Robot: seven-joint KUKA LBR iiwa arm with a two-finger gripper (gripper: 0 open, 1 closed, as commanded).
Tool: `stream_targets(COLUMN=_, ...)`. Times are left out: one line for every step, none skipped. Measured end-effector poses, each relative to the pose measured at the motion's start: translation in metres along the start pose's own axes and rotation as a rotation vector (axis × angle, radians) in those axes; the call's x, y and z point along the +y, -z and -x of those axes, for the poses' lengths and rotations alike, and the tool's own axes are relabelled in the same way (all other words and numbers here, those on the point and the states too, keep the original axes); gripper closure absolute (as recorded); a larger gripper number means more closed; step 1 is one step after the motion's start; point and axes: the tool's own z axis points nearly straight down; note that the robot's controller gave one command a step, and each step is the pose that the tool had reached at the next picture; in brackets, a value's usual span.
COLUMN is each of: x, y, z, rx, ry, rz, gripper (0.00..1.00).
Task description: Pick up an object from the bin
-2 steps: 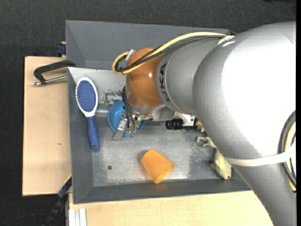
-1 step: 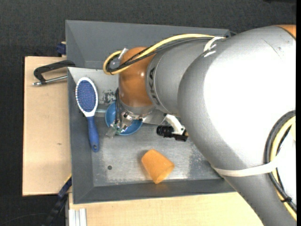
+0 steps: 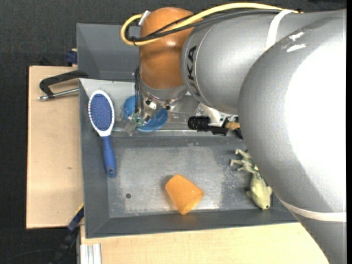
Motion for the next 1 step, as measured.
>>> stream_targets(x=0.0094, y=0.1098, z=-0.0015, rx=-0.001, ry=-0.022, rz=0.000, gripper=1.00)
